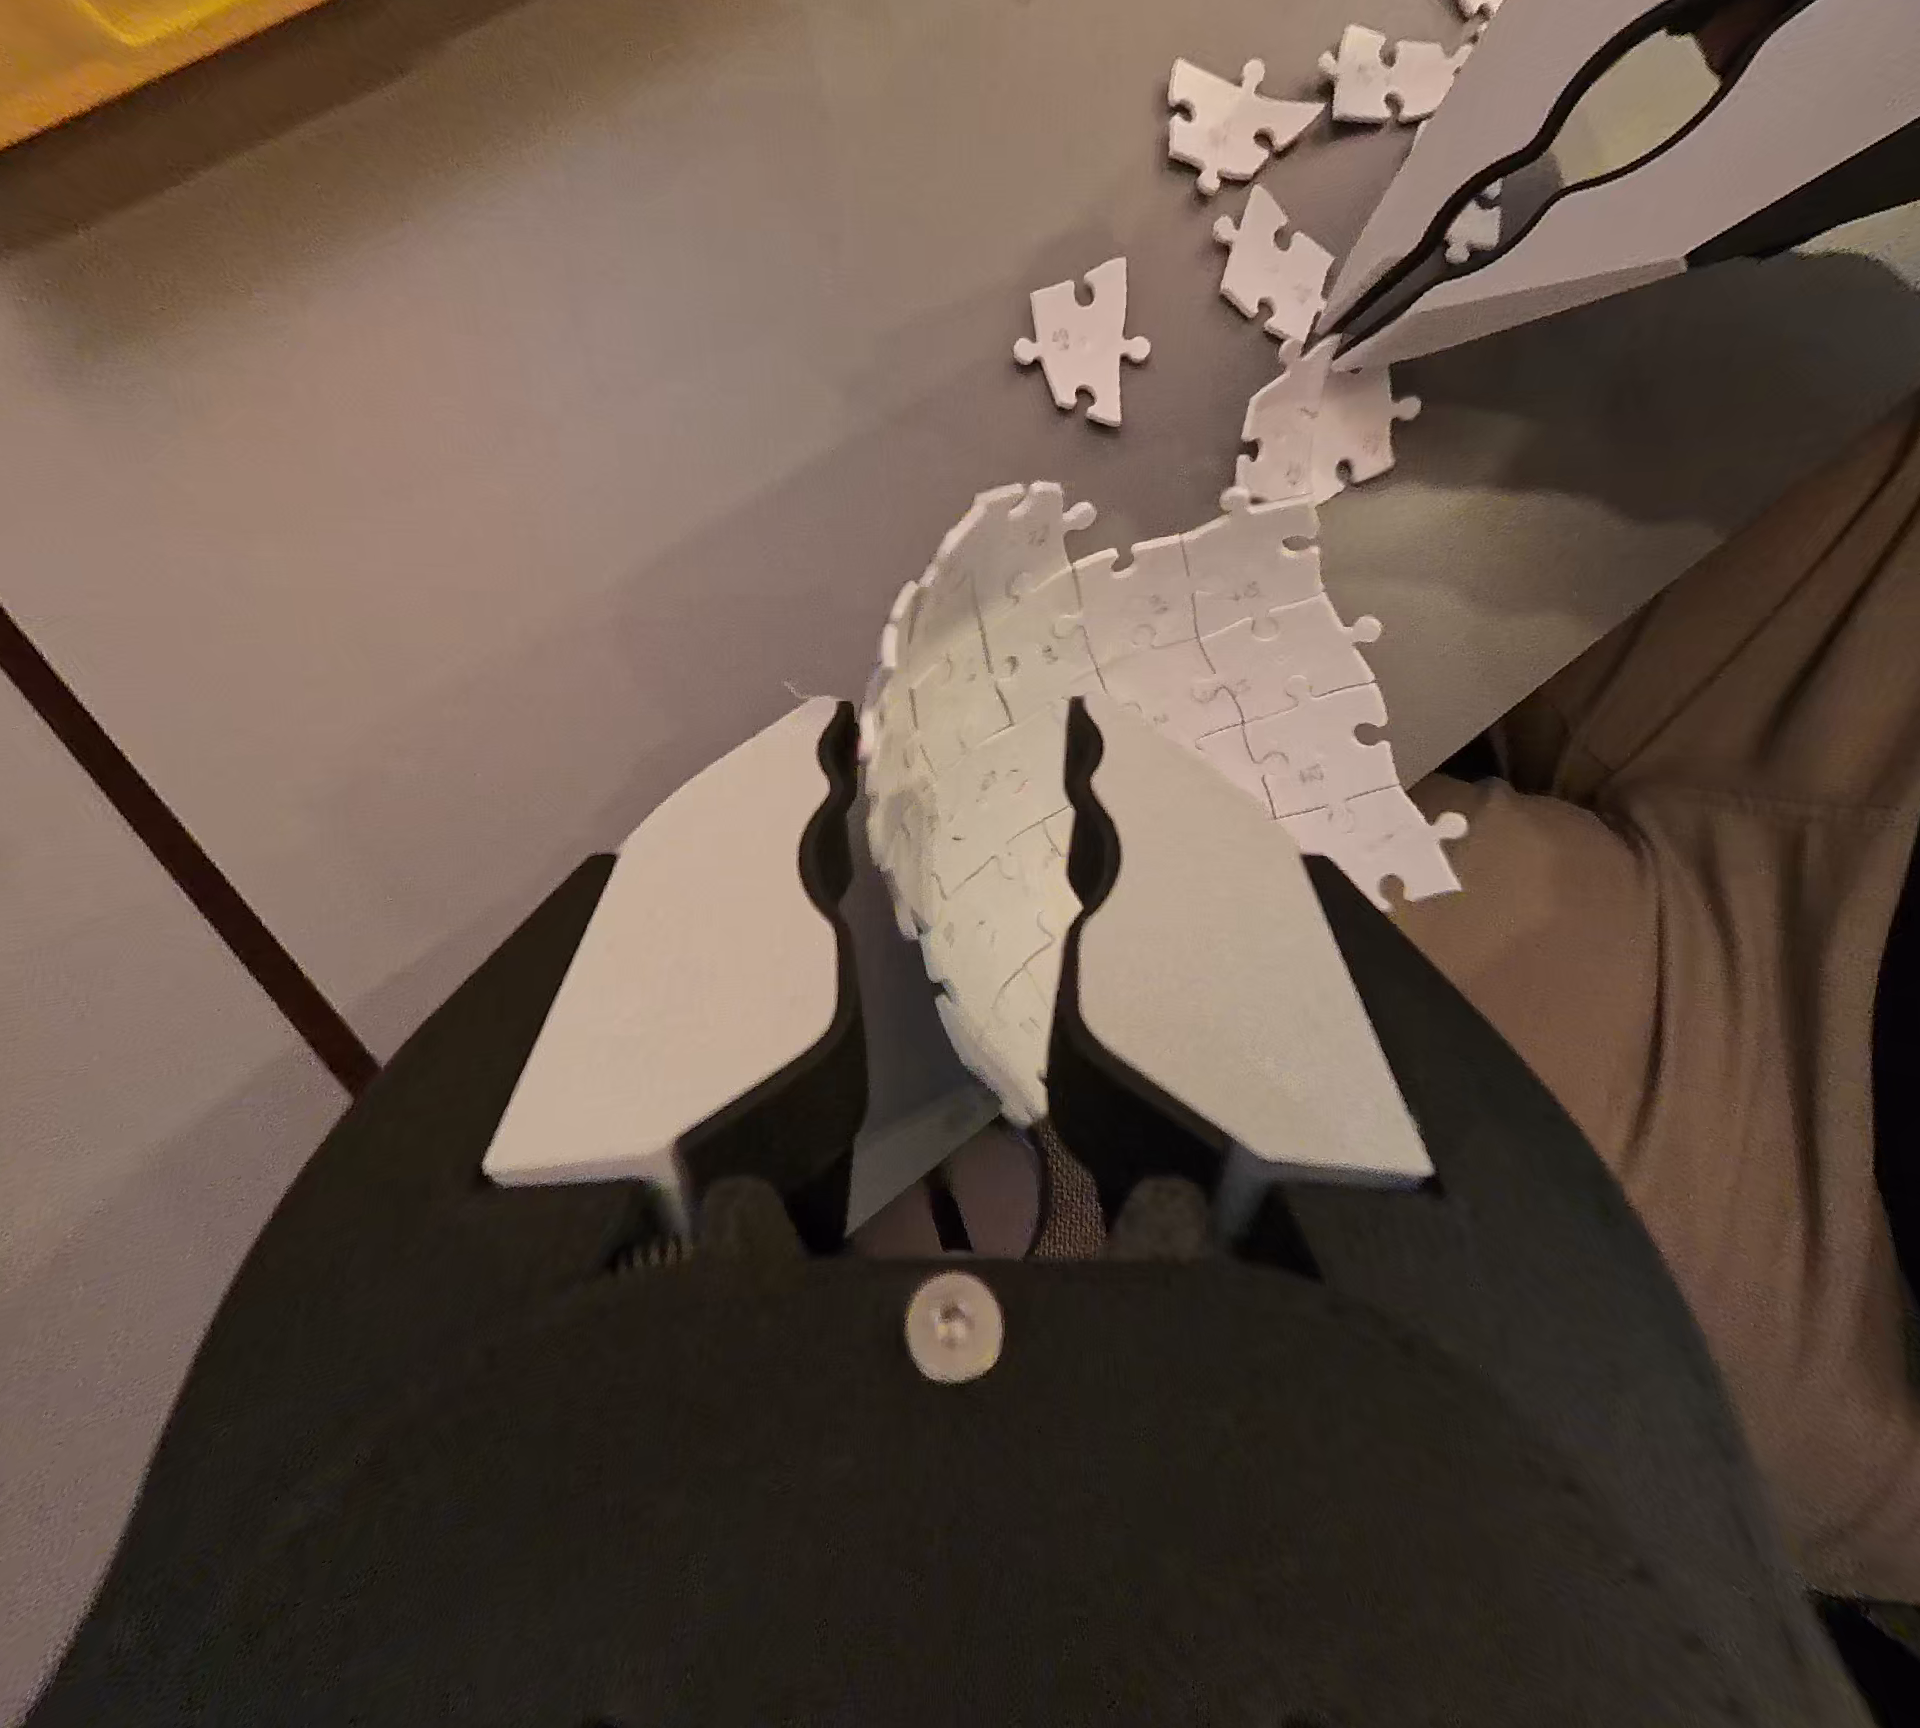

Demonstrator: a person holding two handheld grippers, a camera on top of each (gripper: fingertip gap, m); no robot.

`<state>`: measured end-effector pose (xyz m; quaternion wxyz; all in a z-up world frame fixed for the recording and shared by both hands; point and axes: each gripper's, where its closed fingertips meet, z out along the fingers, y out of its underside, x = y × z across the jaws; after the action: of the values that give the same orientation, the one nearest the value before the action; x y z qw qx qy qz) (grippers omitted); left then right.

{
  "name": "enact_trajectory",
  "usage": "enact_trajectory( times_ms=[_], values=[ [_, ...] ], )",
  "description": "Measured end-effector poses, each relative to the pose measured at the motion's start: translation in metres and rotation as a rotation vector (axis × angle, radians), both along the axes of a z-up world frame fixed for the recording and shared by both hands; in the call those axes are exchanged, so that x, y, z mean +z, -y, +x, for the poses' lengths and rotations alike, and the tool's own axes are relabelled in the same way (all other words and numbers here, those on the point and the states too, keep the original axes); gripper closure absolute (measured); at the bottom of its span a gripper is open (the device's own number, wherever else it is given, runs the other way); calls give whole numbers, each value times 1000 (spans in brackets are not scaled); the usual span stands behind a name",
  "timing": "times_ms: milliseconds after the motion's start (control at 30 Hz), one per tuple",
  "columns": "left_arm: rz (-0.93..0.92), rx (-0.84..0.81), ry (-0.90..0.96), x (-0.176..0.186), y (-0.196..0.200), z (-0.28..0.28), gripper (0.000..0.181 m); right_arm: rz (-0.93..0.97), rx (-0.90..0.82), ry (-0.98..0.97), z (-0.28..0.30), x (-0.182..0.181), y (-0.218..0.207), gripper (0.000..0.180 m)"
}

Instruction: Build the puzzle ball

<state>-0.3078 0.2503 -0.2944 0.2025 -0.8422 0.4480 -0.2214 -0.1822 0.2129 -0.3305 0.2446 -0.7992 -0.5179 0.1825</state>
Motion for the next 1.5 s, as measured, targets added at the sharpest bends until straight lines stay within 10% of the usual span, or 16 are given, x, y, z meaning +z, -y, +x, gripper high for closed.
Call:
enact_trajectory(
  times_ms=[900,1500],
  values=[
    [225,41,-107,33,-11,-16,138,-10,45,-168,2,59,-18,180],
    [156,-235,201,51,-27,28,151,137,558,20,-67,109,-48,180]
  ],
)
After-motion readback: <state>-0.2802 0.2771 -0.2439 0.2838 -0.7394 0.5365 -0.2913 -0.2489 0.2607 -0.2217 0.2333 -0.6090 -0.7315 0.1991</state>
